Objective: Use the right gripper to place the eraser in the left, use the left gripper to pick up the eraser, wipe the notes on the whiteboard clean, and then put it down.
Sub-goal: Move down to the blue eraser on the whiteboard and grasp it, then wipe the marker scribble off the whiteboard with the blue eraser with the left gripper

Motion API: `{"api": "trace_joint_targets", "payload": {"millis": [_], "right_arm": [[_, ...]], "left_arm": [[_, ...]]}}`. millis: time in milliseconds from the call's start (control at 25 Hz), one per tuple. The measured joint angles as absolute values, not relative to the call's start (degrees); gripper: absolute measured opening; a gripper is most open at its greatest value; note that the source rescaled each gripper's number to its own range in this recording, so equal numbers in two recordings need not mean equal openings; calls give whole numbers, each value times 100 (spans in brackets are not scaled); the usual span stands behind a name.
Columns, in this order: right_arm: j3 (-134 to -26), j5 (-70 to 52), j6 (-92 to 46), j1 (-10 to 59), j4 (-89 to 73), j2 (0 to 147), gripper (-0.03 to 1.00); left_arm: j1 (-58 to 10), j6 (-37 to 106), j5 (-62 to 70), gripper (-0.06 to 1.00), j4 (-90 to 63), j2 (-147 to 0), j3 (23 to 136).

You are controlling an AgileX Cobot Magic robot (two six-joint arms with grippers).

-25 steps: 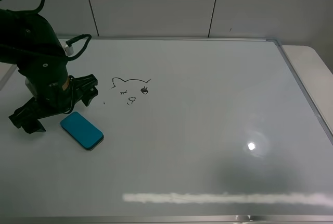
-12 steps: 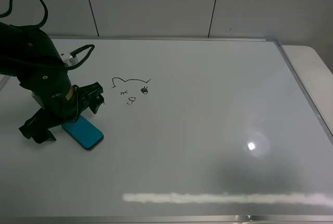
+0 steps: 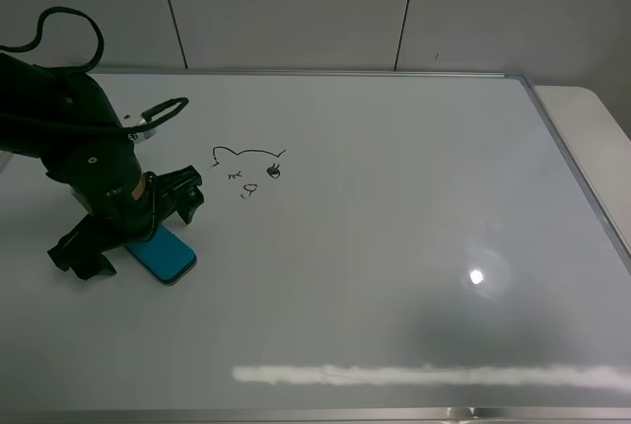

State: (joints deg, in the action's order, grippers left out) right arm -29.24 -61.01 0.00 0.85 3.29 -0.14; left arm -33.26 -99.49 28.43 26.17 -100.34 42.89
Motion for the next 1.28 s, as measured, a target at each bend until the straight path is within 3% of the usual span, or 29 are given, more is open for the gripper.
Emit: {"api": "trace_joint_targets", "payload": {"millis": [360,440,480,520,560,600,1280], "right_arm": [[-2924,-6101,0,85,329,-14,100],[-2924,-6101,0,85,329,-14,100],[-2924,-6101,0,85,329,-14,100],[-2924,-6101,0,85,329,-14,100],[-2924,-6101,0,85,329,-14,100],[-2924,-6101,0,85,329,-14,100],[-2924,-6101,0,85,329,-14,100]], "left_arm": [[-3326,-9868,2834,88,2613,-10037,4289],[-3326,-9821,2901,80,2613,-10037,4289],[-3326,-9800,2942,66,2613,-10037,4289],[-3326,-9776,2984,43,2613,-10037,4289],[-3326,-9750,3016,12,2613,-10037,4289],[-3326,-9724,3030,0,2613,-10037,4289],[-3326,-8938,2903,3,2775,-9724,4289]]}}
